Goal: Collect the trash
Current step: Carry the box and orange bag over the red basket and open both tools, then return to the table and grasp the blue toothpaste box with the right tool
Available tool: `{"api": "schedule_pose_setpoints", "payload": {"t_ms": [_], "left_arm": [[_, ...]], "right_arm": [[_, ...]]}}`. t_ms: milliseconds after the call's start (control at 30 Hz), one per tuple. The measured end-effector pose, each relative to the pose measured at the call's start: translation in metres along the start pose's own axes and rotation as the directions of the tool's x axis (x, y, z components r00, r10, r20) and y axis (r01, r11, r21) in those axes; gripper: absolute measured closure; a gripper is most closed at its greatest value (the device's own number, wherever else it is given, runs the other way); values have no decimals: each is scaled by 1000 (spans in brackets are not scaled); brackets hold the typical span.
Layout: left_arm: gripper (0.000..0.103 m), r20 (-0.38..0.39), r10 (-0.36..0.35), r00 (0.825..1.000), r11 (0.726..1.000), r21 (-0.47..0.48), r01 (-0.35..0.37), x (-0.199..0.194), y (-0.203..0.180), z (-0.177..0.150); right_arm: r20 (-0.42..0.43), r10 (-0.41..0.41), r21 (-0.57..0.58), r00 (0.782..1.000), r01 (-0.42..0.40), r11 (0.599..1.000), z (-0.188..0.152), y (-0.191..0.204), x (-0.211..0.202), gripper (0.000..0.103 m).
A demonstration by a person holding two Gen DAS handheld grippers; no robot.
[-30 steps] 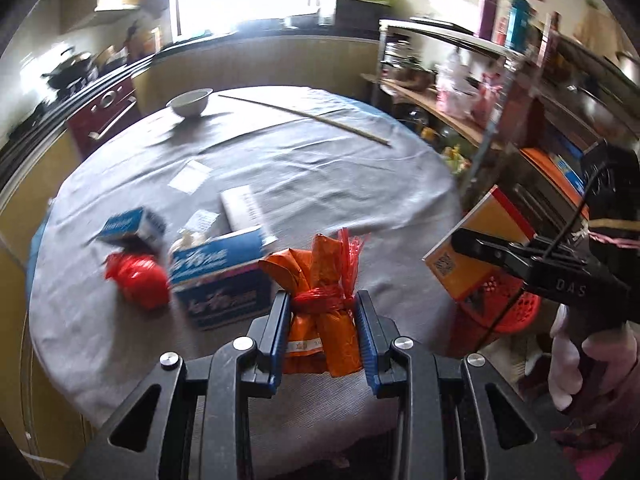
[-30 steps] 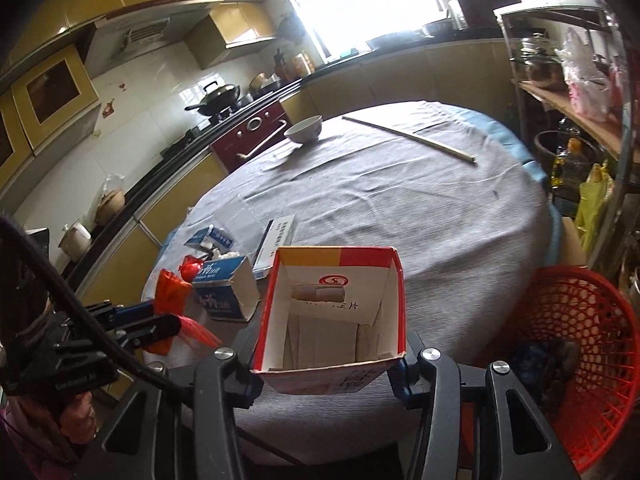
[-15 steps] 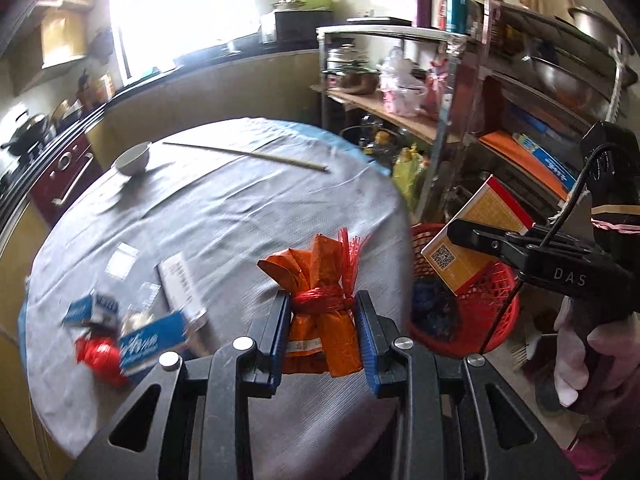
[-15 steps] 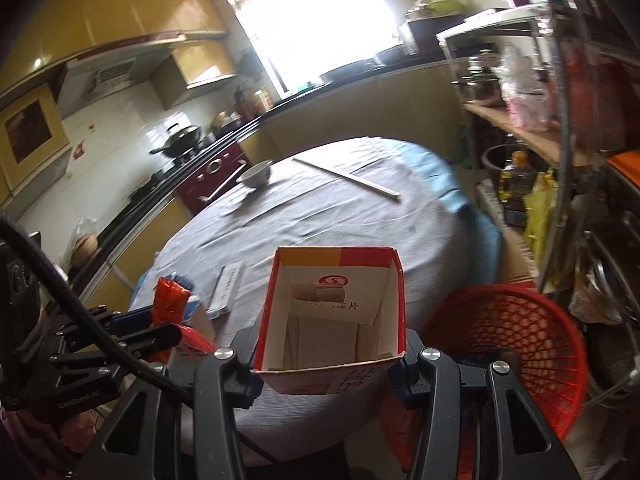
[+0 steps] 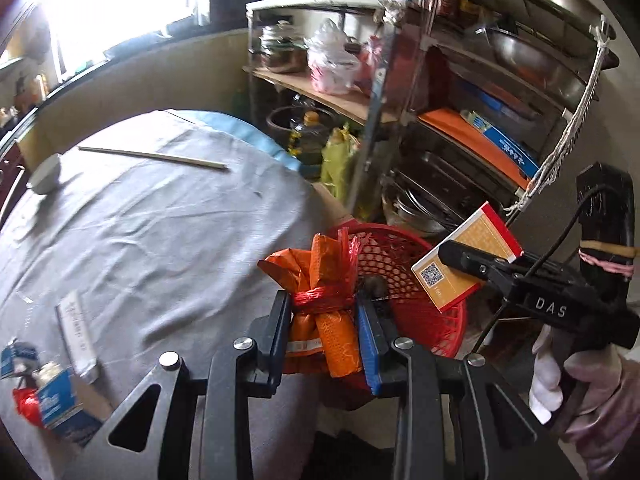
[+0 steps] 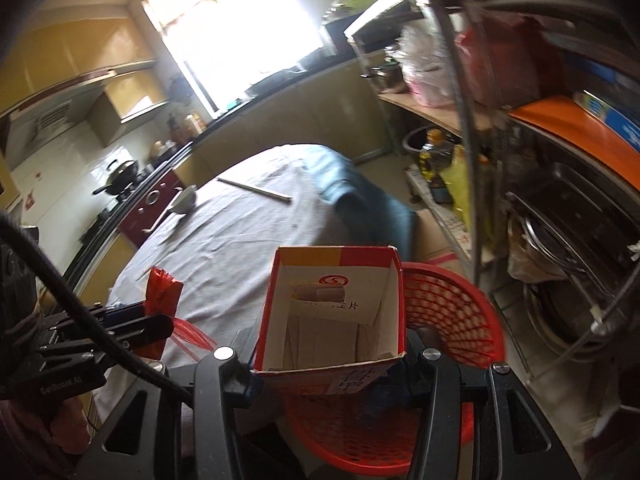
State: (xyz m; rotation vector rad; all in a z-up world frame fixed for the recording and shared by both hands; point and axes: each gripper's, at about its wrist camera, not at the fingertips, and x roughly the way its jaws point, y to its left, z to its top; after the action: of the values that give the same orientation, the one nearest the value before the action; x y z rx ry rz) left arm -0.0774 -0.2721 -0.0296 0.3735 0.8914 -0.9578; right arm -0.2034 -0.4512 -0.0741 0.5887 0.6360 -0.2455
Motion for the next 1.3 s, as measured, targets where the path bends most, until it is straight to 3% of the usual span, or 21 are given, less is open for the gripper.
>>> {"api": "schedule_pose_setpoints", "payload": {"t_ms": [400,467,600,833,967,1067,1300], "left_arm": [[68,-111,-72,991,995,61,79,58,-42,12],[64,-133,-69,989,994,69,79,65,-46,11],[43,-136,-45,990,995,78,56,69,-45,8],[42,-109,-18,994,999,41,23,52,-20,-1],[41,-78,56,995,997,48,-52,25,-3,-16],[34,-54,101,993,994,40,-99,3,11,-29],[32,-19,215,976,970,-109,-216,-58,69,-77]], "right_arm": [[-38,-44,124,998,49,991,-12,-57,5,49],[-56,-38,138,998,46,989,-14,-60,9,49],[-79,-33,157,996,45,987,-14,-63,14,49],[-56,-39,153,998,48,987,-9,-57,12,49],[-59,-32,130,998,39,991,-6,-44,14,49],[-66,-11,104,998,18,994,-4,-27,19,49],[-106,63,2,992,-63,998,0,35,38,49]]}}
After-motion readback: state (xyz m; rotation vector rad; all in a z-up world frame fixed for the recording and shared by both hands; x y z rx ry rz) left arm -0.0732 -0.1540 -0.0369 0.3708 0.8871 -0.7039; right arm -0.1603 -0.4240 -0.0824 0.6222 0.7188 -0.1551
